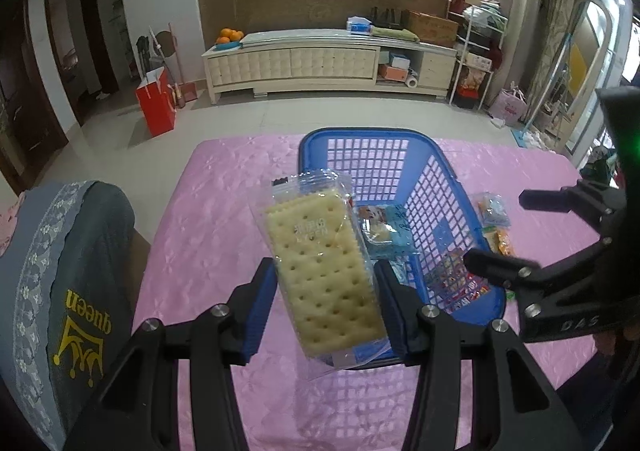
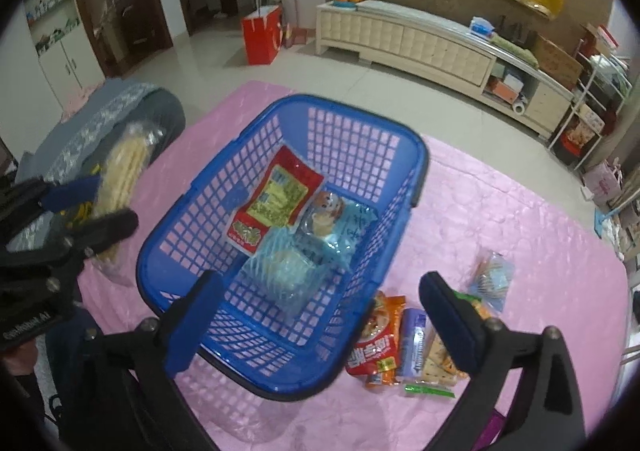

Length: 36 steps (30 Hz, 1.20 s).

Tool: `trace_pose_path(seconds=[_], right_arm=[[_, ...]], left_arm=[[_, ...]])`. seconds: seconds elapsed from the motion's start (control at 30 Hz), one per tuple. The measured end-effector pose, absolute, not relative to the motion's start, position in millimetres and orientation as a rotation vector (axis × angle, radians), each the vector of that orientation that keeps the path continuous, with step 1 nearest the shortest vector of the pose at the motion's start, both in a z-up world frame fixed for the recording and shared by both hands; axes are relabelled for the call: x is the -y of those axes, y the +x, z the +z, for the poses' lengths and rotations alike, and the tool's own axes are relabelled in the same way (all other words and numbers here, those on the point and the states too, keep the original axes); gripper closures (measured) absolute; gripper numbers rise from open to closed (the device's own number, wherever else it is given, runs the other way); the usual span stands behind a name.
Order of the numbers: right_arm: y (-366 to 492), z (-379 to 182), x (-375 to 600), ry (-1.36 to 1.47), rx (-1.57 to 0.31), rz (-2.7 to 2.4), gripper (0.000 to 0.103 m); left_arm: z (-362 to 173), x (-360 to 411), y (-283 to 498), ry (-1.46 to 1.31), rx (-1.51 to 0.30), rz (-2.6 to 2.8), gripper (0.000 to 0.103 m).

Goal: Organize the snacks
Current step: 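Lower the cracker pack into the basket and open the left gripper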

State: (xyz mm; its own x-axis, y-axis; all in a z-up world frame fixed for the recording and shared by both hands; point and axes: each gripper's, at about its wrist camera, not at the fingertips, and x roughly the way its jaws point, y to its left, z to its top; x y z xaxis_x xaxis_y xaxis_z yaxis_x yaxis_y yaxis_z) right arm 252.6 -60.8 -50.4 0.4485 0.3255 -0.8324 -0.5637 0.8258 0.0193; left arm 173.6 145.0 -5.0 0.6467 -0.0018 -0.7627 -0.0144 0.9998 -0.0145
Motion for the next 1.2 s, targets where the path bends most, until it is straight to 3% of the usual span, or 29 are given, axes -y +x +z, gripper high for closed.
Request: trace_pose_path(seconds=[0.73, 0.8, 0.93, 1.2], right_arm=[[251.6, -57.6, 145.8, -0.163, -0.949, 0.392, 0.003], [252.5, -56.9, 155.1, -0.15, -0.952, 0.381, 0.003], [249.7, -54.2, 163.2, -0.139, -0.953, 0.388, 0.003], [241.5, -43.6, 174.6, -0.14, -0.926, 0.382, 0.003]], left_arm=[[-32.3, -66.0, 210.1, 0.046, -0.919, -0.146, 0.055], [-32.9, -61.9, 210.7, 0.062, -0.915, -0.129, 0.051], [-28.7, -56.1, 211.6, 0.081, -0.893, -0.108, 0.033], [-5.9, -46.3, 199.1, 0.055, -0.85, -0.138, 0.032]])
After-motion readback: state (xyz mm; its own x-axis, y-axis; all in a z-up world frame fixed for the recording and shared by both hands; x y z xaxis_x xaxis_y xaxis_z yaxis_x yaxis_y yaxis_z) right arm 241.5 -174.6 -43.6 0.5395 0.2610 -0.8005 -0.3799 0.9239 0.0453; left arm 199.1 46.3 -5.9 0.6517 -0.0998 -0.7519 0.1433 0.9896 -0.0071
